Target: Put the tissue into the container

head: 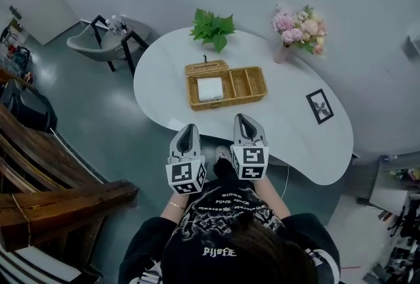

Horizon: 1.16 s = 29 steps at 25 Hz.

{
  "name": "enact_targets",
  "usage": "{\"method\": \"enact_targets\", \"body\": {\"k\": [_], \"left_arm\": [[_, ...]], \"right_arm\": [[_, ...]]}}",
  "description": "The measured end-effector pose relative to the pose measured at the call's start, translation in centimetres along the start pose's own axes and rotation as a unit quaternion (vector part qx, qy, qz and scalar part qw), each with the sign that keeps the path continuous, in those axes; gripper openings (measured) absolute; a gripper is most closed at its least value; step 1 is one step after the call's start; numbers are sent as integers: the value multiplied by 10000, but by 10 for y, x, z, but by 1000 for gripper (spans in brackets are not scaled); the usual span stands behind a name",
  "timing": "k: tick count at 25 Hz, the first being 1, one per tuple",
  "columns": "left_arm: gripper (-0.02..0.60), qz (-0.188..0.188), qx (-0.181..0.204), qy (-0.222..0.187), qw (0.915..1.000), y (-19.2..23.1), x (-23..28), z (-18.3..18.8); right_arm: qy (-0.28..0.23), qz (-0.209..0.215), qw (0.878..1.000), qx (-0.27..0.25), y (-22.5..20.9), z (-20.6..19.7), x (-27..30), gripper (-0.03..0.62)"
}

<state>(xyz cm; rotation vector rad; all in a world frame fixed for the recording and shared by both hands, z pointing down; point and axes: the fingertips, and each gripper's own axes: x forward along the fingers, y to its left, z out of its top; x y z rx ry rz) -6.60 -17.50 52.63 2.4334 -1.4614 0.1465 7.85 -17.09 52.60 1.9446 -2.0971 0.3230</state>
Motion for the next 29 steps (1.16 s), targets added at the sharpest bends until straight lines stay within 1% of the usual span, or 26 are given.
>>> {"method": "enact_targets", "body": {"k": [2,7,13,17,22,29], "left_arm": [[31,19,6,-23,10000,0,-2,0],[31,59,41,-94,9999,1,-7,4],[31,97,116,-130,9998,0,-9,6],[31,124,107,-125,9998,1,-11,4],[31,103,115,-118,9998,0,-11,4],[31,54,141,-55,9999,-3,-9,-1]], "right_arm": [[18,-62,9999,-92,-1,1,-2,23],[-45,7,9998,-218,4,2,-5,23],[-6,48,9994,-334,6,0,-6,22],[13,88,9994,-324,9,-2,-6,21],[-8,34,9997,-257,6,-2,-8,21],[75,2,9995,-292,2,-8,-8,22]]}}
